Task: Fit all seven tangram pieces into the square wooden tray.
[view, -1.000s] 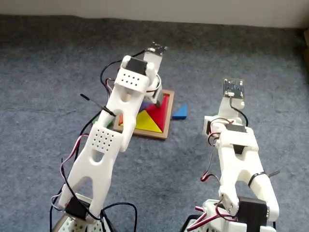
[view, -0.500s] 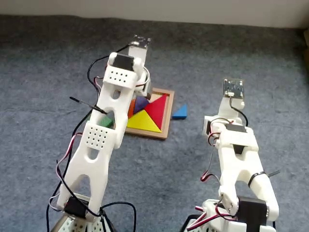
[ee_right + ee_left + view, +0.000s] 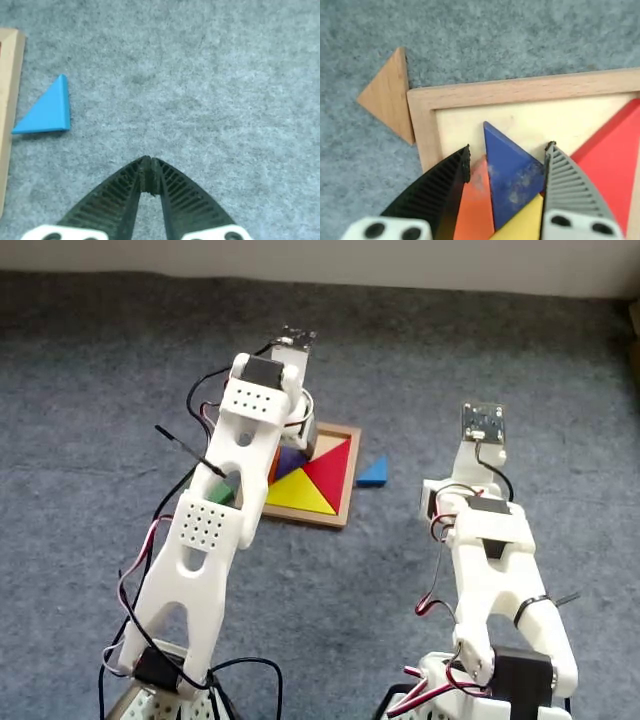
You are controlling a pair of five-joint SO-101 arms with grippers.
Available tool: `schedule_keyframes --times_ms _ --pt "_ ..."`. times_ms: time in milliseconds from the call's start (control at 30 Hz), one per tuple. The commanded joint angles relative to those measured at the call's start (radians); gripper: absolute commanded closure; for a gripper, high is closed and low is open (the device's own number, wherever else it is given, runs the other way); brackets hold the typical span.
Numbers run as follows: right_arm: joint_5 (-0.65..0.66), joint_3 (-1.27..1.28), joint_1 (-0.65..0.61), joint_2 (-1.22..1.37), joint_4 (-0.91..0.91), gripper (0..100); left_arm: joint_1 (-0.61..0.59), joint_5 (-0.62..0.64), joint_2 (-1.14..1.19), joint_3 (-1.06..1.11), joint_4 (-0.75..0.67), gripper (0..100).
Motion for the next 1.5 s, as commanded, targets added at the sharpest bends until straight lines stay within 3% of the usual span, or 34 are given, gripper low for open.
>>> schedule_keyframes --times_ms 0,267,500,1100,1233,1467 --pt "-0.003 -0.01 -0.007 -0.047 -0.022 98.8 0.027 -0.005 -0.013 0.004 0.0 77" --pt "-0.003 -0.01 -0.007 -0.047 -0.022 98.8 0.054 -0.077 -0.012 0.008 -0.017 77" --pt "-0.003 -0.01 -0.007 -0.047 -0.022 98.8 0.054 -0.081 -0.01 0.008 -0.026 90" --pt "-0.003 -0.01 -0.007 -0.045 -0.022 98.8 0.054 -0.081 -0.022 -0.104 0.025 90" --pt "-0.003 -0.01 -0.007 -0.045 -0.022 98.8 0.054 -0.081 -0.065 -0.096 0.026 95" --pt "-0.003 -0.01 -0.007 -0.045 -0.022 98.8 0.056 -0.12 -0.189 0.101 0.026 96"
